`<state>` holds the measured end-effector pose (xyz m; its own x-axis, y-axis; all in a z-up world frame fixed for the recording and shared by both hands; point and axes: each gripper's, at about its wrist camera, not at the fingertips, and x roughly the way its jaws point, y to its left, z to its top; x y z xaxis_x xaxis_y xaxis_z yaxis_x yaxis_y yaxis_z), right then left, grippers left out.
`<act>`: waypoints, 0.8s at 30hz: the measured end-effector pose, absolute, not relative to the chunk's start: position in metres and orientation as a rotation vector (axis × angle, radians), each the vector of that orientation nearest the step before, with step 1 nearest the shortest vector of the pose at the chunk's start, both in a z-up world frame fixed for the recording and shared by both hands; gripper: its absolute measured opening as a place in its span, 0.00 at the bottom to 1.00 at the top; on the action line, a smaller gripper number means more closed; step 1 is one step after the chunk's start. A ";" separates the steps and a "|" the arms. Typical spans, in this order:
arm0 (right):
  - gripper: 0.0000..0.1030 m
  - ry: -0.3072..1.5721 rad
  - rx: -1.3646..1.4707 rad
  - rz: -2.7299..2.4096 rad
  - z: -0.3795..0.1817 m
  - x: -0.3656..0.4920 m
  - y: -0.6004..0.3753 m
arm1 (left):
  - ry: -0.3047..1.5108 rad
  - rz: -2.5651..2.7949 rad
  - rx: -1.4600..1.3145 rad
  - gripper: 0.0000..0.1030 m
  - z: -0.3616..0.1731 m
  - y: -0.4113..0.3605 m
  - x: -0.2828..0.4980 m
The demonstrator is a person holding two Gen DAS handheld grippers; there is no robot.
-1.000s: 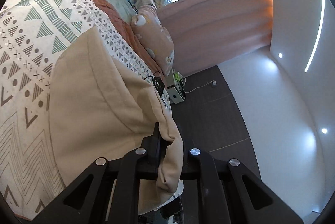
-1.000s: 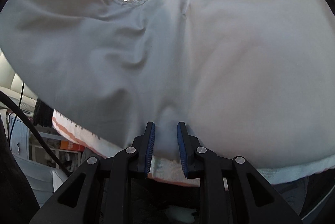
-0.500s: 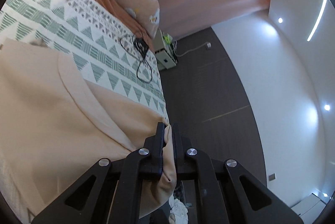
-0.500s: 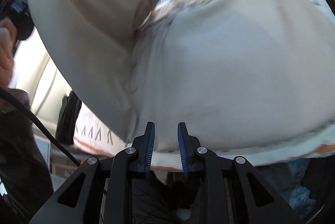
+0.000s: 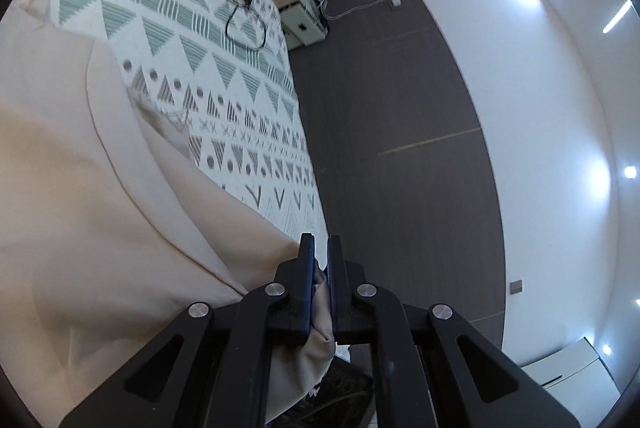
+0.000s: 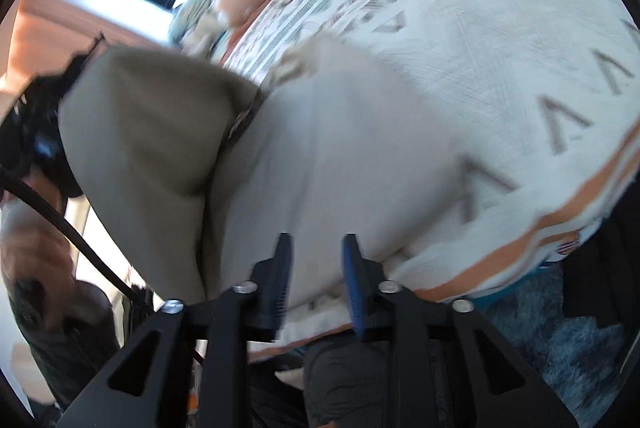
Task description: Fold large clothes
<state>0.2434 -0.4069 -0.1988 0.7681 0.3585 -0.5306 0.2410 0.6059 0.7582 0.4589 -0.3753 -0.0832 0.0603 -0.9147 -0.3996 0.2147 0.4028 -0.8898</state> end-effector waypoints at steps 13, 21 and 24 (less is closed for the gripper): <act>0.77 0.645 1.037 0.097 -0.209 0.206 -0.434 | 1.317 -0.988 -0.605 0.10 -0.097 -0.391 0.447; 0.77 0.666 1.032 0.166 -0.219 0.249 -0.425 | 1.269 -0.823 -0.615 0.10 -0.106 -0.314 0.459; 0.77 0.687 1.038 0.167 -0.224 0.266 -0.422 | 1.246 -0.752 -0.621 0.10 -0.111 -0.279 0.461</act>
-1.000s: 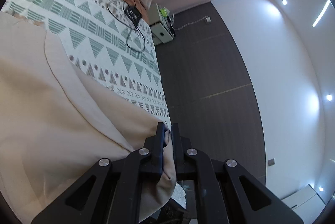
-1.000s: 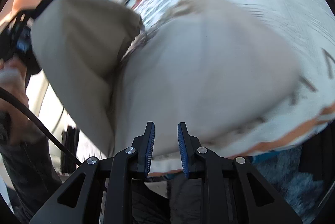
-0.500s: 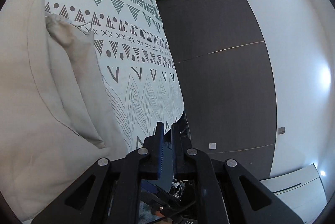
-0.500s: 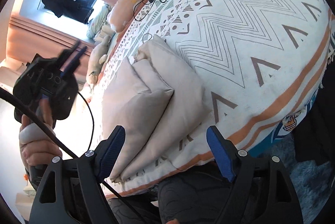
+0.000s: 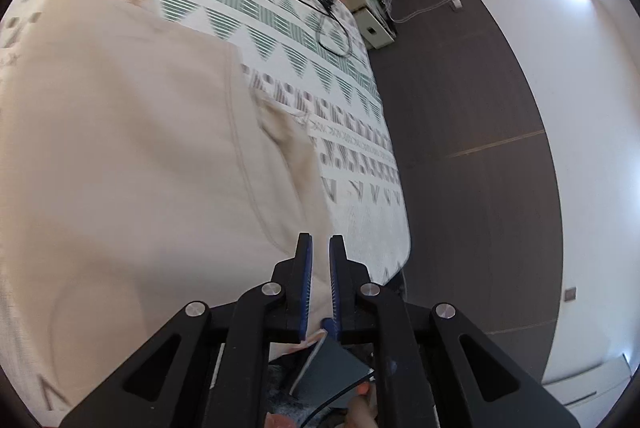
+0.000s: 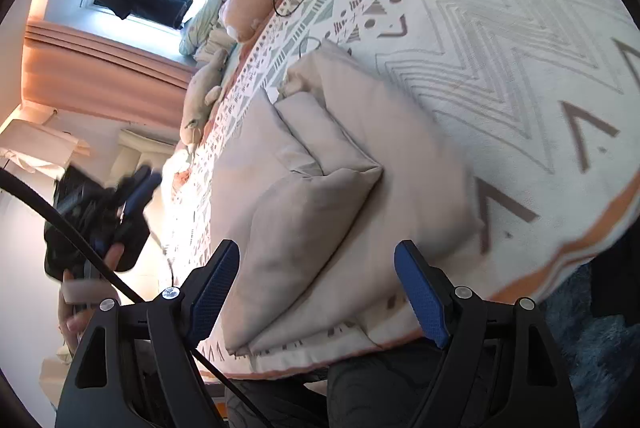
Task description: Fold large clothes
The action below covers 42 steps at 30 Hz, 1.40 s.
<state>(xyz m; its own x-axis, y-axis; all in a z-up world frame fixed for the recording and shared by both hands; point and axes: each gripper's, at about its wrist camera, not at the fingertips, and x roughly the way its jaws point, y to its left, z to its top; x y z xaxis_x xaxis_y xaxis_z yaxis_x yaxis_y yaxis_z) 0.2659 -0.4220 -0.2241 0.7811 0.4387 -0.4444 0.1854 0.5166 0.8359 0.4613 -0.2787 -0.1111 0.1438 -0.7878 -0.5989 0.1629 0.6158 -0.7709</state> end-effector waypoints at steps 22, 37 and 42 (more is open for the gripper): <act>0.66 0.719 0.985 0.115 -0.225 0.315 -0.396 | 1.231 -0.424 -0.666 1.00 -0.186 -0.103 0.426; 0.07 0.545 0.826 0.104 -0.156 0.266 -0.393 | 1.285 -0.512 -0.662 0.71 -0.209 -0.144 0.417; 0.07 0.548 0.871 0.050 -0.179 0.237 -0.411 | 1.287 -0.540 -0.648 0.71 -0.202 -0.158 0.417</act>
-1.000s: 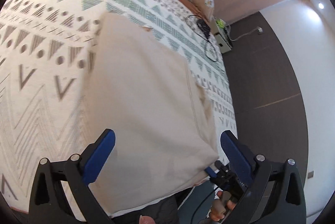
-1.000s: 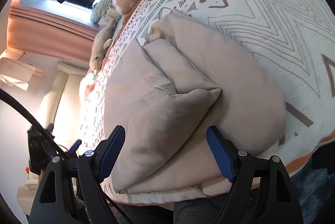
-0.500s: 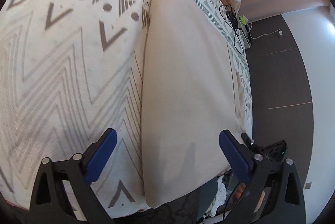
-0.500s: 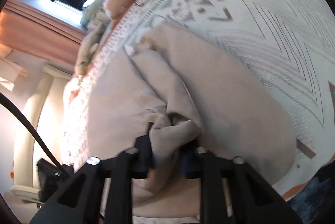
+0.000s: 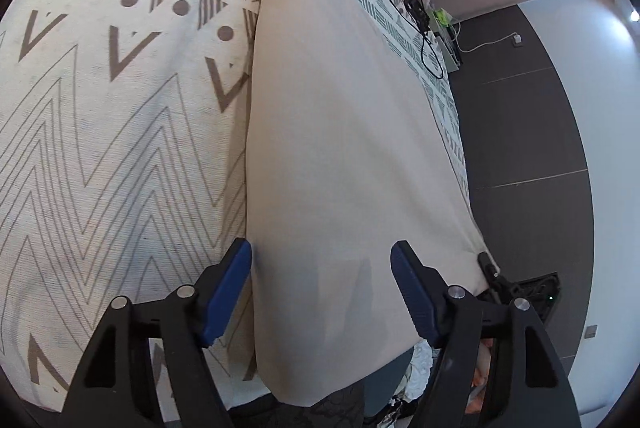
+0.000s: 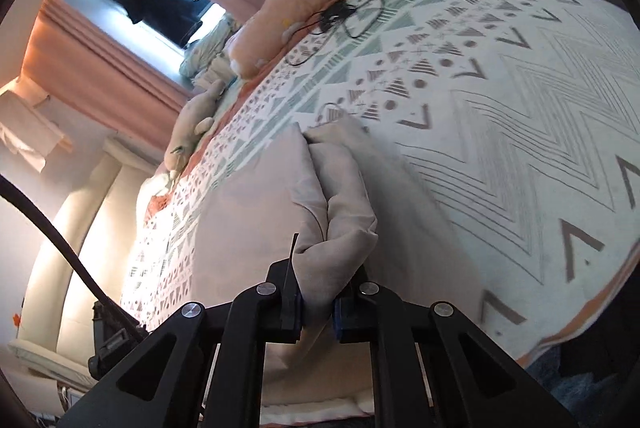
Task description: Fold large clothes
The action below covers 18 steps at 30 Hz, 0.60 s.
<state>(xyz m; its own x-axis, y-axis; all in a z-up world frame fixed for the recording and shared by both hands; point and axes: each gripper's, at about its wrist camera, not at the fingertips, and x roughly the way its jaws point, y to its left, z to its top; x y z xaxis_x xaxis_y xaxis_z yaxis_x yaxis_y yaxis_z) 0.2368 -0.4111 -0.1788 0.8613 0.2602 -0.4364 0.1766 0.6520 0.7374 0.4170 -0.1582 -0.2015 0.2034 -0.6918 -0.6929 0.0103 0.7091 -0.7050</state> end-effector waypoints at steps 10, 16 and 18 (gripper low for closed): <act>0.06 0.590 0.993 -0.015 -0.211 0.194 -0.419 | 1.353 -0.500 -0.581 0.71 -0.219 -0.179 0.413; 0.07 0.585 1.034 0.000 -0.214 0.182 -0.421 | 1.358 -0.496 -0.545 0.71 -0.220 -0.189 0.416; 0.08 0.597 1.034 0.028 -0.215 0.183 -0.424 | 1.356 -0.491 -0.538 0.71 -0.221 -0.191 0.417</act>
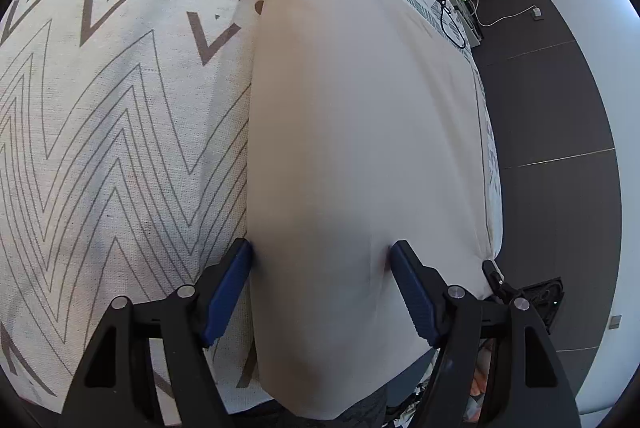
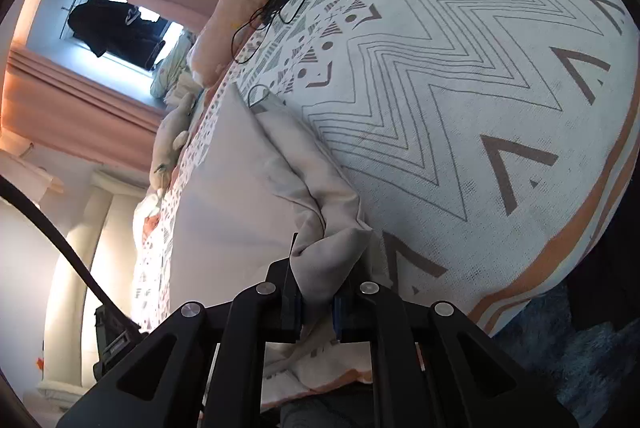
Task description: Fold large clothes
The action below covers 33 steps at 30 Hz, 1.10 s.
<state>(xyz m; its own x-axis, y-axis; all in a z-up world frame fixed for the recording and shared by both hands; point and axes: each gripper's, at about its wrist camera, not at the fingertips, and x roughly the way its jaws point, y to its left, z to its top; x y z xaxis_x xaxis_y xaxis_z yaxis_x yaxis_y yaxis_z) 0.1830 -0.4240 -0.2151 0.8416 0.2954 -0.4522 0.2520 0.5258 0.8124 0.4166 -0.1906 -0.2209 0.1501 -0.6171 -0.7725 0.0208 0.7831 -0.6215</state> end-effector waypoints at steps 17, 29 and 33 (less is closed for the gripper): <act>0.77 0.711 0.907 -0.023 -0.191 0.188 -0.436 | 1.338 -0.488 -0.484 0.71 -0.217 -0.192 0.395; 0.26 0.728 0.961 0.084 -0.205 0.187 -0.426 | 1.321 -0.504 -0.528 0.51 -0.222 -0.185 0.391; 0.23 0.725 0.996 0.110 -0.209 0.183 -0.426 | 1.308 -0.485 -0.527 0.48 -0.218 -0.178 0.391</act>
